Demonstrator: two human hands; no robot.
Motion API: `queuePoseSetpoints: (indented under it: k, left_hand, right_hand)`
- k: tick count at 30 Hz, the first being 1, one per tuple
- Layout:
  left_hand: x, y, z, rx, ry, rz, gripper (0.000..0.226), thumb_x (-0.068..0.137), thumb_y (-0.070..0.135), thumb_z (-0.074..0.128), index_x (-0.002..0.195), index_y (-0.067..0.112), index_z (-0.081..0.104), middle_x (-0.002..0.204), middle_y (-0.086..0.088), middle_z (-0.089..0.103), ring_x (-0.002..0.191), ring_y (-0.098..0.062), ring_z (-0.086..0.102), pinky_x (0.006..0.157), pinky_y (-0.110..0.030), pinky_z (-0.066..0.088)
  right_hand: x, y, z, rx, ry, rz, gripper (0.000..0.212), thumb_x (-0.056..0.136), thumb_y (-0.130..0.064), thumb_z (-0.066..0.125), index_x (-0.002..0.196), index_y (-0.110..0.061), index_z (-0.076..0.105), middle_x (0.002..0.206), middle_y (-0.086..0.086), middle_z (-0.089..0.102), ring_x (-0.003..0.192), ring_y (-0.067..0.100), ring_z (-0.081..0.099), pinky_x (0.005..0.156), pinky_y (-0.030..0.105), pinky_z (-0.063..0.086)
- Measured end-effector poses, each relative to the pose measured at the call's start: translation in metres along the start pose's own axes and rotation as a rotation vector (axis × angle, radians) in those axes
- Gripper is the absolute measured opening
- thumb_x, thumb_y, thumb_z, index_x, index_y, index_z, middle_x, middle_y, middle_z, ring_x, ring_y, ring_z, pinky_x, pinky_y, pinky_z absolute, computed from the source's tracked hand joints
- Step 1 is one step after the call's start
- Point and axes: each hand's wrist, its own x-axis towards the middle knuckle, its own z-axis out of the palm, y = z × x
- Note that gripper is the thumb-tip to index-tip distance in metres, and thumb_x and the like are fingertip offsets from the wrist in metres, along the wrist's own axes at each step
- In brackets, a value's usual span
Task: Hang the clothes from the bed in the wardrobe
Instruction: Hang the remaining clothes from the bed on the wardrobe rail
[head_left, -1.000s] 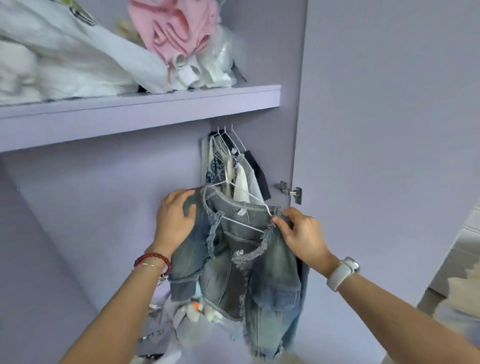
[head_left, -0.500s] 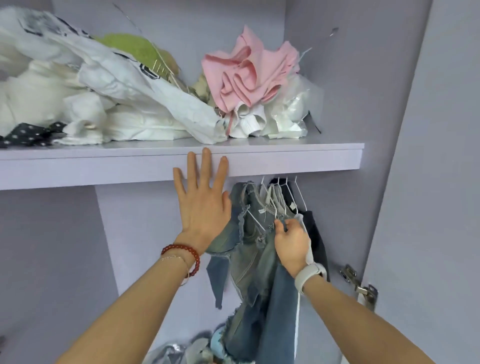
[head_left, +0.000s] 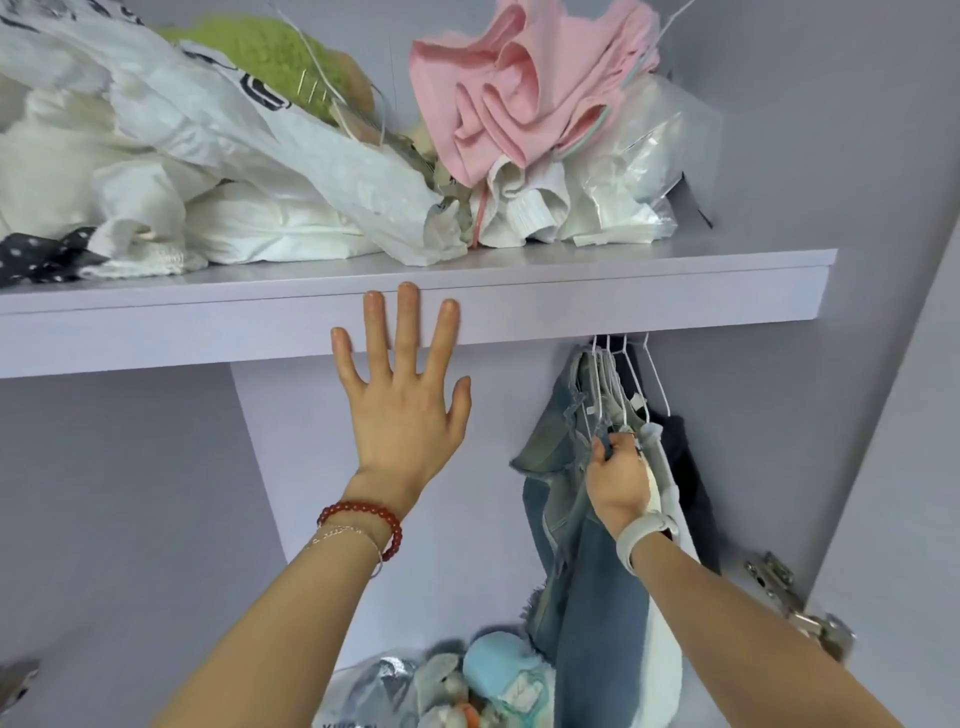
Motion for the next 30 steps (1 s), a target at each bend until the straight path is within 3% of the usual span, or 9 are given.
queuePoseSetpoints:
  k: [3,6,10,13,17,20,23,26,30]
  left_hand:
    - [-0.001,0.002,-0.006,-0.052,0.007,-0.007,0.074,0.080,0.029,0.058,0.145,0.018,0.024,0.151,-0.017,0.020,0.138,-0.037,0.008,0.107,-0.060,0.007]
    - [-0.006,0.011,-0.012,-0.156,-0.011,-0.056,0.071,0.079,0.023,0.055,0.144,0.016,0.026,0.151,-0.018,0.020,0.139,-0.038,0.009,0.108,-0.061,0.006]
    - [-0.032,0.039,-0.021,-0.375,-0.095,-0.096,0.065,0.078,0.022,0.051,0.141,0.016,0.034,0.151,-0.018,0.021,0.140,-0.038,0.011,0.107,-0.062,0.005]
    - [-0.063,0.062,-0.026,-0.526,-0.229,-0.039,0.061,0.078,0.019,0.053,0.137,0.014,0.041,0.149,-0.019,0.027,0.138,-0.039,0.019,0.107,-0.064,0.011]
    - [-0.119,0.092,-0.033,-0.716,-0.453,0.079,0.052,0.080,0.017,0.052,0.131,0.010,0.050,0.144,-0.018,0.036,0.135,-0.039,0.030,0.105,-0.062,0.019]
    - [-0.168,0.121,-0.048,-0.839,-0.661,0.166,0.048,0.081,0.010,0.060,0.128,0.006,0.052,0.142,-0.018,0.040,0.133,-0.037,0.033,0.105,-0.059,0.025]
    - [-0.214,0.159,-0.075,-0.948,-0.857,0.360,0.045,0.088,0.014,0.053,0.132,0.007,0.047,0.144,-0.015,0.038,0.136,-0.030,0.030,0.109,-0.050,0.022]
    - [-0.257,0.198,-0.115,-1.080,-0.955,0.579,0.043,0.091,0.017,0.047,0.133,0.008,0.046,0.143,-0.012,0.038,0.134,-0.024,0.032,0.109,-0.042,0.024]
    - [-0.306,0.249,-0.187,-1.300,-0.997,0.825,0.039,0.090,0.014,0.048,0.128,0.006,0.050,0.138,-0.011,0.045,0.128,-0.024,0.041,0.105,-0.038,0.030]
  right_hand:
    - [-0.007,0.001,-0.011,0.005,-0.062,-0.052,0.021,0.092,-0.012,0.045,0.109,-0.003,0.052,0.093,0.015,0.062,0.088,0.035,0.057,0.066,0.030,0.037]
    - [-0.017,-0.002,-0.032,-0.013,-0.094,-0.115,0.035,0.090,-0.004,0.045,0.126,-0.002,0.047,0.105,0.013,0.056,0.102,0.031,0.054,0.083,0.031,0.042]
    - [-0.042,0.000,-0.065,-0.121,-0.096,-0.231,0.047,0.090,-0.005,0.047,0.136,-0.007,0.039,0.126,0.013,0.051,0.116,0.030,0.046,0.100,0.035,0.037]
    - [-0.074,0.006,-0.088,-0.243,-0.034,-0.300,0.047,0.089,-0.004,0.048,0.135,-0.006,0.041,0.130,0.013,0.050,0.117,0.032,0.044,0.100,0.035,0.034]
    - [-0.145,0.036,-0.123,-0.375,0.052,-0.309,0.042,0.084,0.000,0.054,0.125,0.000,0.051,0.125,0.017,0.055,0.115,0.036,0.050,0.099,0.045,0.040]
    - [-0.217,0.073,-0.155,-0.480,0.080,-0.125,0.042,0.086,-0.003,0.053,0.127,-0.002,0.050,0.130,0.015,0.053,0.123,0.035,0.044,0.101,0.046,0.037]
    - [-0.296,0.107,-0.196,-0.595,0.138,0.094,0.043,0.088,-0.008,0.051,0.131,-0.006,0.048,0.135,0.012,0.049,0.129,0.032,0.039,0.105,0.042,0.030]
    - [-0.375,0.129,-0.236,-0.716,0.186,0.369,0.044,0.093,-0.016,0.043,0.137,-0.012,0.040,0.142,0.006,0.041,0.134,0.023,0.030,0.108,0.035,0.023]
    - [-0.476,0.140,-0.285,-0.757,0.307,0.655,0.042,0.093,-0.015,0.041,0.136,-0.013,0.041,0.141,0.005,0.041,0.132,0.023,0.032,0.107,0.033,0.024]
